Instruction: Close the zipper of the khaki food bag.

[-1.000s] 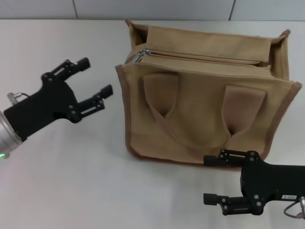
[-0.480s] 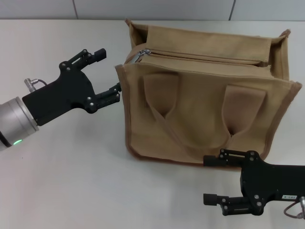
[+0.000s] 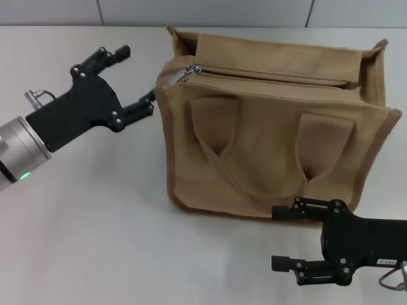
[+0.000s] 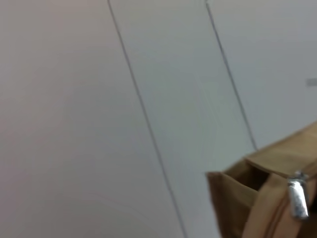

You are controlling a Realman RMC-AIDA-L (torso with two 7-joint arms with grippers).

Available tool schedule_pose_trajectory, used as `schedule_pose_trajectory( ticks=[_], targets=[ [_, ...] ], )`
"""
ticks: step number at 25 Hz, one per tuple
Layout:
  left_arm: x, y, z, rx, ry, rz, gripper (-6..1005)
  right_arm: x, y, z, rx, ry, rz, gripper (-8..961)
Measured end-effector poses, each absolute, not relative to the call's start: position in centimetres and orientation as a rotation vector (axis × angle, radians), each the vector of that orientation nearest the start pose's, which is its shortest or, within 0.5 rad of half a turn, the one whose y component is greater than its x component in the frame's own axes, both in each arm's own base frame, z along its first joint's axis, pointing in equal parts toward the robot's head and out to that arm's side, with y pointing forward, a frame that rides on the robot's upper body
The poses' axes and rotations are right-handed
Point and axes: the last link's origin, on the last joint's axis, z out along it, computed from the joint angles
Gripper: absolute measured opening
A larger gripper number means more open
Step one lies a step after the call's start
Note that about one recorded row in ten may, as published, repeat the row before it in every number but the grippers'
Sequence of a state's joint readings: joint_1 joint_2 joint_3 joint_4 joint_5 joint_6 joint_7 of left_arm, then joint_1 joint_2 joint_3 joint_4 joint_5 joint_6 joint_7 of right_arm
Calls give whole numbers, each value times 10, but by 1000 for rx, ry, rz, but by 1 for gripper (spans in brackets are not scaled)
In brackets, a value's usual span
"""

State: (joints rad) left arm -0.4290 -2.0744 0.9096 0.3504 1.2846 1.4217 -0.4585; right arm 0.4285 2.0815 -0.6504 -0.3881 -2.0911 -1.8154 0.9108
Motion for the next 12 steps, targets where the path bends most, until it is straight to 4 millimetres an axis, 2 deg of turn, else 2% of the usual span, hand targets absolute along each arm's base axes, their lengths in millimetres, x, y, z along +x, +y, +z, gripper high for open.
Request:
schedule_pose_trajectory(
  ticks=[5, 12],
  targets=[
    [-278, 318, -6, -2161, 15, -837, 784, 280, 235, -39, -2913, 343, 992, 781],
    [-277, 312, -7, -2150, 105, -825, 780, 280, 236, -38, -2909, 345, 996, 781]
  ],
)
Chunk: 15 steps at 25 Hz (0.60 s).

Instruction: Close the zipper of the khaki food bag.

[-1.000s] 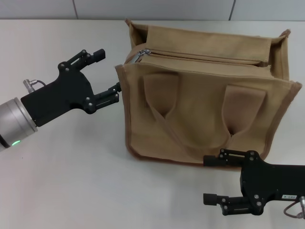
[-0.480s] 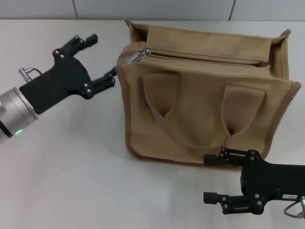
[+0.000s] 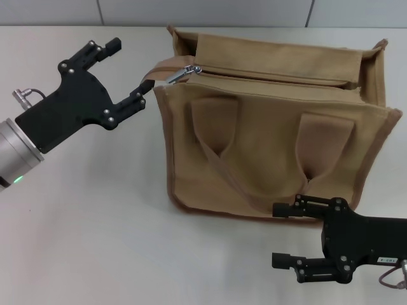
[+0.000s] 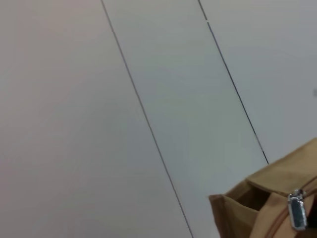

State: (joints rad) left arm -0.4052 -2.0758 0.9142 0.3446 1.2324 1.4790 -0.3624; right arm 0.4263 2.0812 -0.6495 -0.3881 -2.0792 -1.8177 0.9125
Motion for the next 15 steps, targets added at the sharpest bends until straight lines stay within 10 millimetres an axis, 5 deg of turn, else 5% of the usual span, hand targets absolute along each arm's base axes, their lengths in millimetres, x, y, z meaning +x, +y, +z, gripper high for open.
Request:
schedule_pose_trajectory(
  ticks=[4, 15],
  targets=[
    [-277, 311, -10, -2146, 144, -804, 778, 280, 237, -37, -2899, 345, 999, 781],
    [-274, 309, -9, -2116, 200, -811, 341, 279, 239, -36, -2889, 342, 1007, 780]
  ],
)
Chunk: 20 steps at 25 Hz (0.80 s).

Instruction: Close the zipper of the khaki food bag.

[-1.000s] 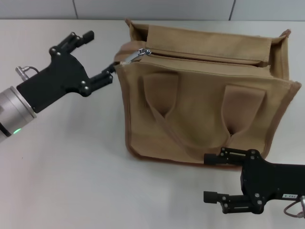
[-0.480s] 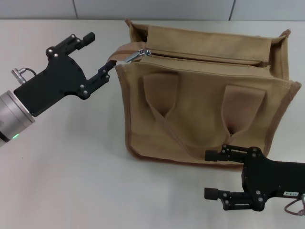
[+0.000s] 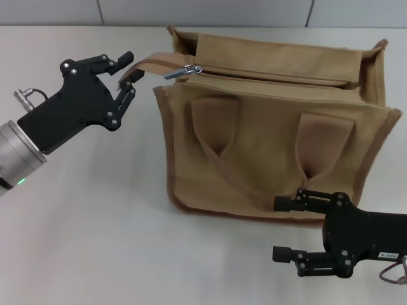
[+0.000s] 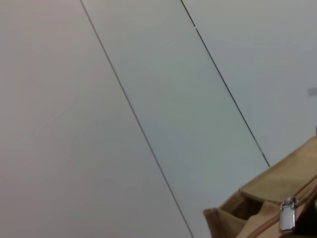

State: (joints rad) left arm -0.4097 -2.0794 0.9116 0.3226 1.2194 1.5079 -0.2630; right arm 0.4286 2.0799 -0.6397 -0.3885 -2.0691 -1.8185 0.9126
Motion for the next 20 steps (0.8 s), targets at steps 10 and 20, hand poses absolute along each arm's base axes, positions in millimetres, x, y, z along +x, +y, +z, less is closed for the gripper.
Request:
schedule_pose_trajectory(
  ticks=[10, 20],
  targets=[
    [-272, 303, -9, -2098, 251, -824, 0, 260, 231, -13, -2886, 319, 1284, 780],
    [-269, 299, -8, -2062, 258, -873, 0, 240, 253, 37, -2761, 553, 1617, 779]
  ],
)
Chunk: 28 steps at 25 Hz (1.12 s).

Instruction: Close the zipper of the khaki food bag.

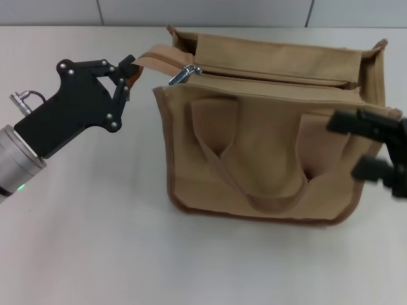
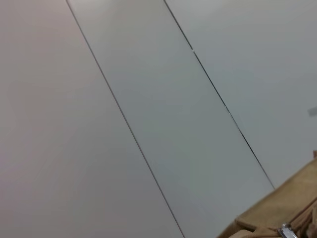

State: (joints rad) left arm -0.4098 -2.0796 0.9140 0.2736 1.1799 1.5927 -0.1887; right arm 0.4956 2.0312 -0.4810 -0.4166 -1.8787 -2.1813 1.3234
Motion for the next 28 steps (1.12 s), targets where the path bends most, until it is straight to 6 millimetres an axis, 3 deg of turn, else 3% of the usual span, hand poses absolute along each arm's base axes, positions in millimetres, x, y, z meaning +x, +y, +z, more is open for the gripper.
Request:
schedule_pose_trajectory(
  ticks=[7, 8, 12, 13, 18, 28],
  targets=[
    [-266, 298, -7, -2053, 268, -892, 0, 201, 299, 43, -2860, 872, 1626, 779],
    [-266, 298, -6, -2045, 270, -900, 0, 188, 314, 43, -2881, 982, 1581, 779],
    [-265, 299, -5, -2034, 265, -906, 0, 173, 333, 44, -2889, 1093, 1503, 779],
    [-264, 299, -5, -2031, 267, -912, 0, 166, 345, 46, -2869, 1196, 1451, 779],
    [-263, 298, -5, -2029, 271, -923, 0, 149, 365, 43, -2851, 1432, 1286, 779],
    [-259, 301, -6, -2031, 267, -946, 0, 120, 379, 16, -2921, 1621, 884, 778]
  ],
)
